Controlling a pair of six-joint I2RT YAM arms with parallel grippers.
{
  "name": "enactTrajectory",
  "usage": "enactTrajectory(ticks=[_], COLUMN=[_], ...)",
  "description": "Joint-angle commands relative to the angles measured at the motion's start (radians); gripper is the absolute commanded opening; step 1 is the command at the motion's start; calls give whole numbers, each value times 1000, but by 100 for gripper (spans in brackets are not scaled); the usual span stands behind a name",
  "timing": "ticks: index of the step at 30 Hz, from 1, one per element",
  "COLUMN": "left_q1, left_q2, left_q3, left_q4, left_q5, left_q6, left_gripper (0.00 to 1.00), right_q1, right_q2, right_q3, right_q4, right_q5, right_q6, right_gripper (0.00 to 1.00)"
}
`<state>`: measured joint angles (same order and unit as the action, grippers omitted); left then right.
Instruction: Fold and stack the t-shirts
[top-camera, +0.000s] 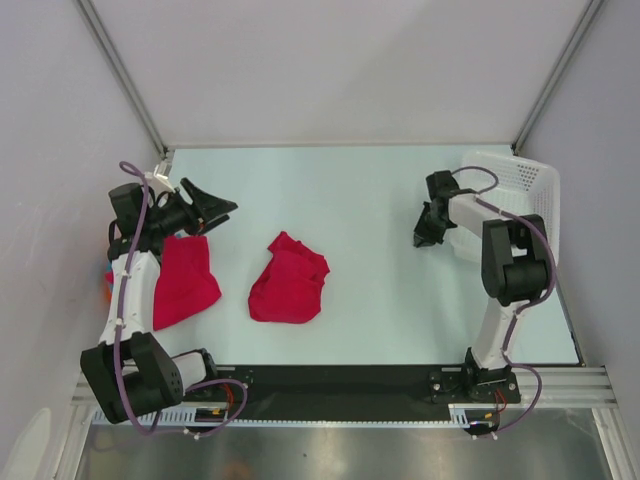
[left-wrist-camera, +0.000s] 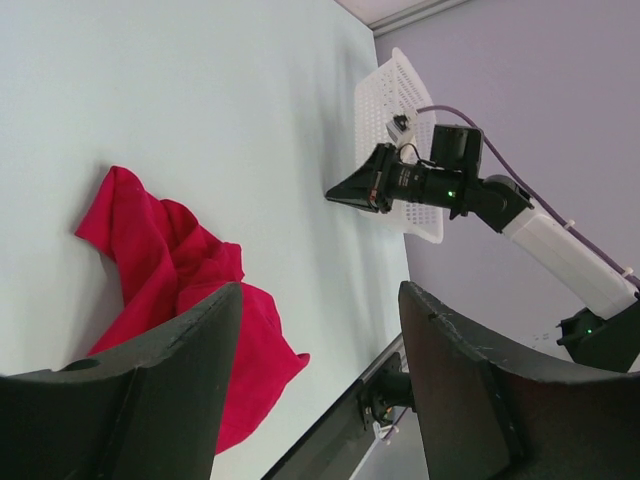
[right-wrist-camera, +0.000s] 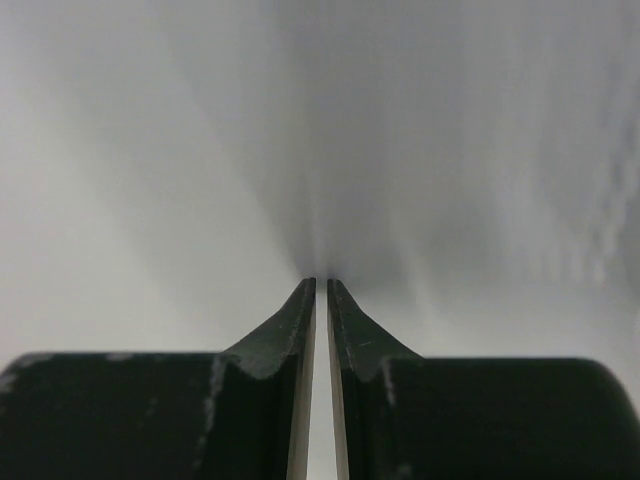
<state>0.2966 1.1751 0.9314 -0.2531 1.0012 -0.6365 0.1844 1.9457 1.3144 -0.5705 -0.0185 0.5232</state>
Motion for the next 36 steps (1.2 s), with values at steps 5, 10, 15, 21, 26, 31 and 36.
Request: enactTrajectory(ticks=[5, 10, 15, 21, 26, 31, 36], left_q1=[-5, -5, -7, -42, -106, -203, -264], left_q2=[15, 23, 24, 47, 86, 106, 20], left_q3=[24, 24, 24, 30, 69, 81, -48], left_q4=[31, 38, 44, 43, -50, -210, -230], left_q5=[19, 20, 14, 14, -6, -108, -235], left_q6=[9, 5, 0, 3, 84, 184, 195], left_gripper=[69, 69, 70, 70, 70, 71, 75], right_q1=[-177, -232, -148, 166, 341, 452, 513], right_q2=[-148, -180, -166, -146, -194, -225, -251], right_q3=[-176, -175, -97, 86, 126, 82, -36], right_q4=[38, 29, -11, -127, -72, 9, 101], right_q5=[29, 28, -93, -213, -336, -379, -397], right_q6=[58, 38, -52, -206, -129, -71, -16], right_gripper=[15, 15, 16, 20, 26, 28, 29])
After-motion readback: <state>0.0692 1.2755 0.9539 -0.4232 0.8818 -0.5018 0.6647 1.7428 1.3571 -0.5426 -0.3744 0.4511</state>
